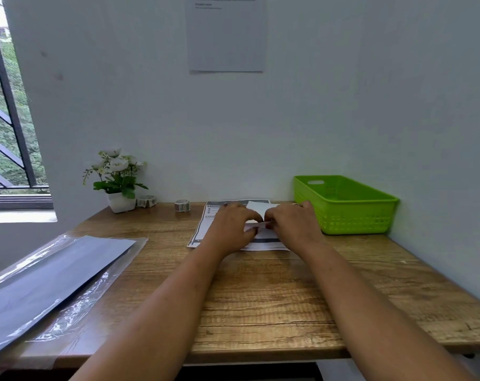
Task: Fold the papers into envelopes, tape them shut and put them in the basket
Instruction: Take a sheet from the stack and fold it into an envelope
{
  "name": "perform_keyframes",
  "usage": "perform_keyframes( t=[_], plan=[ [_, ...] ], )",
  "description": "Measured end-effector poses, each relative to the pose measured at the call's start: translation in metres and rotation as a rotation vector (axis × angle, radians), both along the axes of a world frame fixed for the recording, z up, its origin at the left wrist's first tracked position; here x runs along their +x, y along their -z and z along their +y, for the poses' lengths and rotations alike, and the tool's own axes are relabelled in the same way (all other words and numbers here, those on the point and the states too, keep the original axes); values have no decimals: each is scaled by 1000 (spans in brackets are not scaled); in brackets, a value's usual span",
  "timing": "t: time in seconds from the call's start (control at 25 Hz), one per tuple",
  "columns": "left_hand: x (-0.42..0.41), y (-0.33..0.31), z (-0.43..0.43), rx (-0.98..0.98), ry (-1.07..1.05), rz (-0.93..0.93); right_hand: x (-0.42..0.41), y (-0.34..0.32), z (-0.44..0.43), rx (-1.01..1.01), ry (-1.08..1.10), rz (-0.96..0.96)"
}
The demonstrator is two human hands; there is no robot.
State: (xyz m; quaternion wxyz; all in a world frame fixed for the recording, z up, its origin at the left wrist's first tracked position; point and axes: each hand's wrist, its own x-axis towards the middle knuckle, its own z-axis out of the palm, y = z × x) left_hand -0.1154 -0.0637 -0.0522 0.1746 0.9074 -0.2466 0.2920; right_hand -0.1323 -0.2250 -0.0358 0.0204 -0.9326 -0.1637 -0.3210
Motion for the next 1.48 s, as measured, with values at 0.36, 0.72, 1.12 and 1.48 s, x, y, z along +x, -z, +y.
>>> perform_keyframes(
  t=[0.36, 0.72, 1.12, 1.48],
  plan=[
    [8, -1, 8, 233, -184, -178, 16, 0, -16, 253, -84, 43],
    [-8, -6, -10, 165, -109, -275, 7, -5, -7, 53, -75, -243],
    [-11, -31, 16, -683, -115, -413, 23, -4, -17, 661, -152, -201],
    [8, -35, 89, -1311, -10, 296, 27, -12, -38, 1586, -413, 404]
  ],
)
